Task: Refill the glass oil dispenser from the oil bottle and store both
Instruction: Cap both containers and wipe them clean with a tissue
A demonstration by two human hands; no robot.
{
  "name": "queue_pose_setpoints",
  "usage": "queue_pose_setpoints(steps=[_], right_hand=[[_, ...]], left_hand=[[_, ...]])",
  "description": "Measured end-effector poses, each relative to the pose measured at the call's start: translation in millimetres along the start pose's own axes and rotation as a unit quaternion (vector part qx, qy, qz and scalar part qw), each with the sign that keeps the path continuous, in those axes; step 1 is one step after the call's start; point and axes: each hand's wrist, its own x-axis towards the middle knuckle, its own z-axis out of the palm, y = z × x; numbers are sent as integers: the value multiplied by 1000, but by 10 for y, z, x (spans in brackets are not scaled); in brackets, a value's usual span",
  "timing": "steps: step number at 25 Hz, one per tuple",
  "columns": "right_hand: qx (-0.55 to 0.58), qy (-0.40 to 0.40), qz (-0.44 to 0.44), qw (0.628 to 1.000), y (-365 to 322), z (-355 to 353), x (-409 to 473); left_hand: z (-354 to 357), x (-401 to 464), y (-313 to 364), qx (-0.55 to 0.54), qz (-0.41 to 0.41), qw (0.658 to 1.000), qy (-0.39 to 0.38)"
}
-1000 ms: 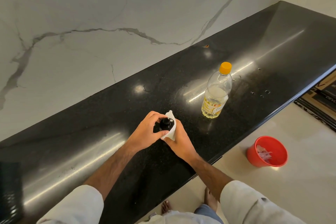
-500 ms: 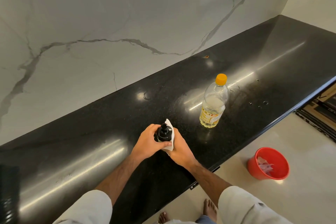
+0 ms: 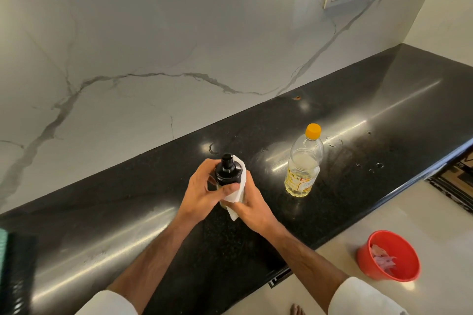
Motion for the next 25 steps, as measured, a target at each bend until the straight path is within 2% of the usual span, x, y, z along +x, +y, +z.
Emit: queue_pose_setpoints(steps=[5,8,11,13,15,19,20,21,25], right_hand=[[8,-52,13,999,-310,-166,166],[-1,11,-8,1000,-473,-122,140],[-76,96,-58,991,-660,-116,112],[-99,107,-87,985,-787,-166,145],[-61,81,-87,991,-876,-262,213],[1,-54,-59,997,-982,-543,390],[-1,-63,-59,996,-996,-568,411],[-3,-50,-58,997,-1022,-555,403],[2,108,-95,990,-1028,-305,277]], left_hand=[[-174,124,212,-63,-43,997,-20],[-122,140,403,-55,-20,998,15],[-10,165,622,-9,20,998,57],[-3,203,734,9,40,997,69],[-56,268,825,-2,32,998,60],[-181,373,884,-46,25,999,-5],[-193,390,898,-52,26,998,-9],[-190,400,918,-51,33,998,-3],[-57,401,1009,-9,81,994,73]])
